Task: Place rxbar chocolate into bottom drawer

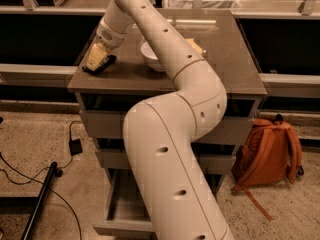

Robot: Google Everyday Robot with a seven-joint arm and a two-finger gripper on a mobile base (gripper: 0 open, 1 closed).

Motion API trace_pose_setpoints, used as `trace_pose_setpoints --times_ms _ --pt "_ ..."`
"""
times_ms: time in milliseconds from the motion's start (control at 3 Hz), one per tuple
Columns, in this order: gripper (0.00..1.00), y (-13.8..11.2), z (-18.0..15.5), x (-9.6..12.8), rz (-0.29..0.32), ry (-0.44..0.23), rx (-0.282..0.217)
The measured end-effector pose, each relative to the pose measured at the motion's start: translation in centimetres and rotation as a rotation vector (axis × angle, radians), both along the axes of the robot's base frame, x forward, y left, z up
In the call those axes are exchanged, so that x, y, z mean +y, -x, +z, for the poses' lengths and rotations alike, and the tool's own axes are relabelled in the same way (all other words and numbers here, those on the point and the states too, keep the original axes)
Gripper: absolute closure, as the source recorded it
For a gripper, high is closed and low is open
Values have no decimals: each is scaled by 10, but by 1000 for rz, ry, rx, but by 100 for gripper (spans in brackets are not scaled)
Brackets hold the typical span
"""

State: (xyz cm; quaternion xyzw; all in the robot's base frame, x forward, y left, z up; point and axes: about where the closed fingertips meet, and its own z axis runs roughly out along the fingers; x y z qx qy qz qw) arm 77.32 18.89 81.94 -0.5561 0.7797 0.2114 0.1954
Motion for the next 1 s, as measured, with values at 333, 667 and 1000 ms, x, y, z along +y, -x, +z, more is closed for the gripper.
trace_pose_setpoints --times_ms 333,667,1000 --pt "100 0 0 0 0 0 0" --pt "100 2 5 -2 82 -31 -43" --pt "100 21 40 -15 240 -152 -122"
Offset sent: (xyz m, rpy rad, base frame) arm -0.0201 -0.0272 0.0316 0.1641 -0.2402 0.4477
